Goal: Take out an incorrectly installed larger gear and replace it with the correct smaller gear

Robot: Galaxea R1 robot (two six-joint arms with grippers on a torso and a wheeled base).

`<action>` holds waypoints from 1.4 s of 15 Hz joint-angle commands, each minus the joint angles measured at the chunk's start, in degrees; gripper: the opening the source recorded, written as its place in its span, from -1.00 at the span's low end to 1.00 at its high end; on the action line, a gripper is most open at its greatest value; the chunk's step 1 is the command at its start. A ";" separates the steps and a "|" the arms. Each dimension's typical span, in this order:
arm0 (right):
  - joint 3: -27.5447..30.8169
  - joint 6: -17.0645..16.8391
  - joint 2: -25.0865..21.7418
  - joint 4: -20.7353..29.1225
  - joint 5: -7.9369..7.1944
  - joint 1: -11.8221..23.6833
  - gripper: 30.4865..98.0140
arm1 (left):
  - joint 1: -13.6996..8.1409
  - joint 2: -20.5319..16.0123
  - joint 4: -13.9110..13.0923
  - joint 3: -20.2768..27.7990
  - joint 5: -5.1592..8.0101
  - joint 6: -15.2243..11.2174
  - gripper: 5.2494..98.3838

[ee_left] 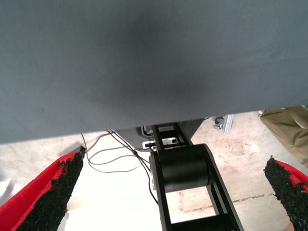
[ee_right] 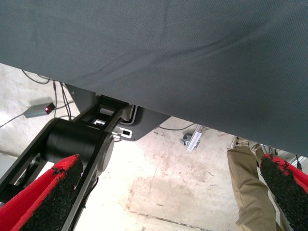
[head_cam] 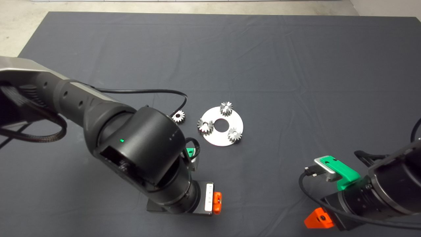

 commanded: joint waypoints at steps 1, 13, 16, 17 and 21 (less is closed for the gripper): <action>0.11 0.31 0.06 -1.44 -0.63 1.10 0.99 | -0.80 -0.37 -0.24 -6.14 0.35 8.30 0.99; -0.06 -0.22 0.06 -1.44 -0.56 1.10 0.99 | -1.24 1.57 0.64 -30.93 3.52 32.30 0.99; -0.31 -0.30 0.06 -1.53 -0.54 1.19 0.99 | -4.83 1.66 0.20 -31.73 4.22 32.56 0.99; -0.74 -0.39 0.06 -1.50 -0.63 1.19 0.99 | -5.37 1.66 0.11 -31.73 4.29 32.65 0.99; -1.21 -0.39 0.15 -1.44 -0.63 1.37 0.99 | -5.46 1.39 0.29 -33.19 4.22 34.81 0.99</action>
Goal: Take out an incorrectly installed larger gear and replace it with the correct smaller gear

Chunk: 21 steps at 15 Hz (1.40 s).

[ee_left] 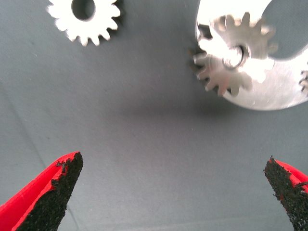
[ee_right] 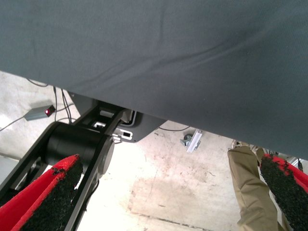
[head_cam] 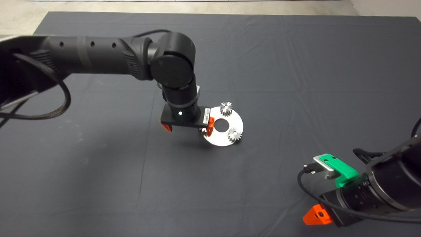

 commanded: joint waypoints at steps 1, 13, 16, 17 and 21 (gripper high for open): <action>-0.01 -0.15 0.13 -1.36 -0.62 1.33 0.99 | -1.06 -0.22 -0.22 -2.00 2.56 3.26 0.99; 0.26 -0.06 0.13 -1.18 -0.71 1.33 0.99 | -0.62 -0.66 4.88 -6.31 2.39 9.34 0.99; 0.26 -0.06 0.13 -1.18 -0.88 1.33 0.99 | -0.62 -0.57 6.04 -6.77 2.22 9.25 0.99; 0.26 -0.06 0.13 -1.18 -0.88 1.33 0.99 | -0.62 -0.57 6.81 -7.02 2.21 9.33 0.99; 0.34 -0.01 0.13 -1.18 -0.97 1.33 0.99 | 1.77 -0.66 8.99 -7.02 2.12 9.28 0.99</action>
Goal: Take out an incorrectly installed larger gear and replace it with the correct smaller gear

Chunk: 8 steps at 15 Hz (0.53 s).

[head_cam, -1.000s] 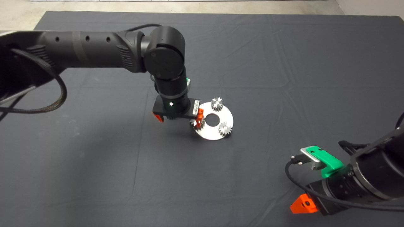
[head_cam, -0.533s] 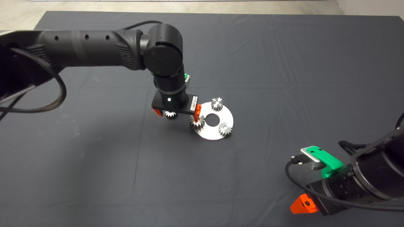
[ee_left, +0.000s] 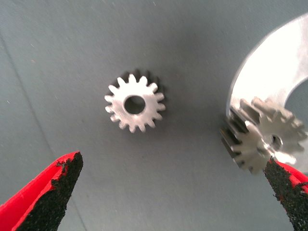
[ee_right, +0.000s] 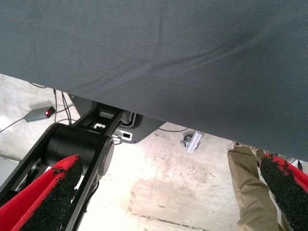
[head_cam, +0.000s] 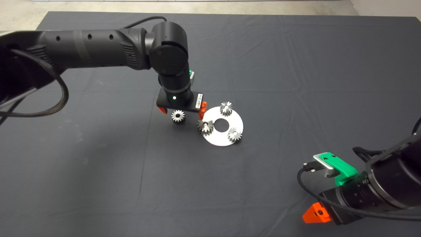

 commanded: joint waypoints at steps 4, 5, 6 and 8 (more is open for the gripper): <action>0.52 -0.05 0.12 -1.19 -0.97 1.07 0.99 | 3.71 -0.16 5.23 0.66 2.12 -0.58 0.99; 0.60 -0.06 0.05 -1.19 -0.97 1.07 0.99 | 3.71 -0.16 5.66 0.66 2.12 -0.58 0.99; 0.69 -0.06 0.12 -1.19 -0.97 1.07 0.99 | 3.80 -0.16 6.01 0.66 2.12 -0.58 0.99; 0.69 -0.05 0.12 -1.19 -0.97 1.07 0.99 | 3.80 -0.16 6.11 0.75 2.12 -0.58 0.99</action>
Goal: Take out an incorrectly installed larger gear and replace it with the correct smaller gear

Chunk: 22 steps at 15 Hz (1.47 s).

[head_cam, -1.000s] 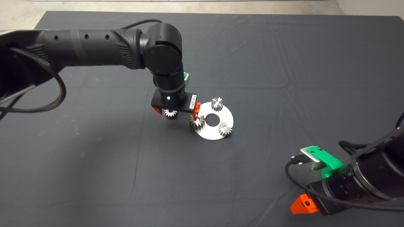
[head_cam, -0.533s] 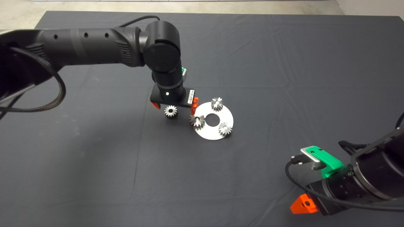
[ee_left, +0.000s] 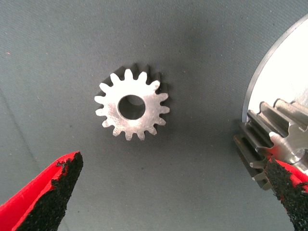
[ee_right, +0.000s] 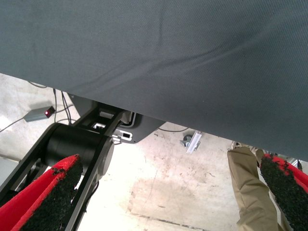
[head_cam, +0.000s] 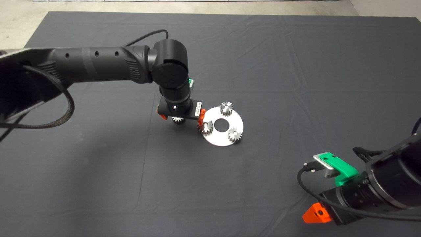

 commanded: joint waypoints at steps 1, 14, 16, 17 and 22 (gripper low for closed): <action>0.66 -0.01 0.10 -1.21 -0.95 1.08 0.99 | -0.03 0.11 2.24 0.39 2.17 -0.16 0.99; 0.66 0.47 1.95 -1.21 -1.12 1.17 0.99 | -5.22 2.26 0.78 -3.92 2.44 3.83 0.99; 0.66 0.38 1.77 -1.21 -1.12 1.49 0.99 | -5.16 1.73 0.78 -3.52 2.44 3.83 0.99; 0.66 0.38 1.77 -1.21 -1.12 1.52 0.99 | -5.13 1.44 0.78 -3.43 2.52 3.83 0.99; 0.66 0.29 1.77 -1.12 -1.19 2.05 0.99 | -4.87 -0.55 1.13 -3.08 2.52 3.74 0.99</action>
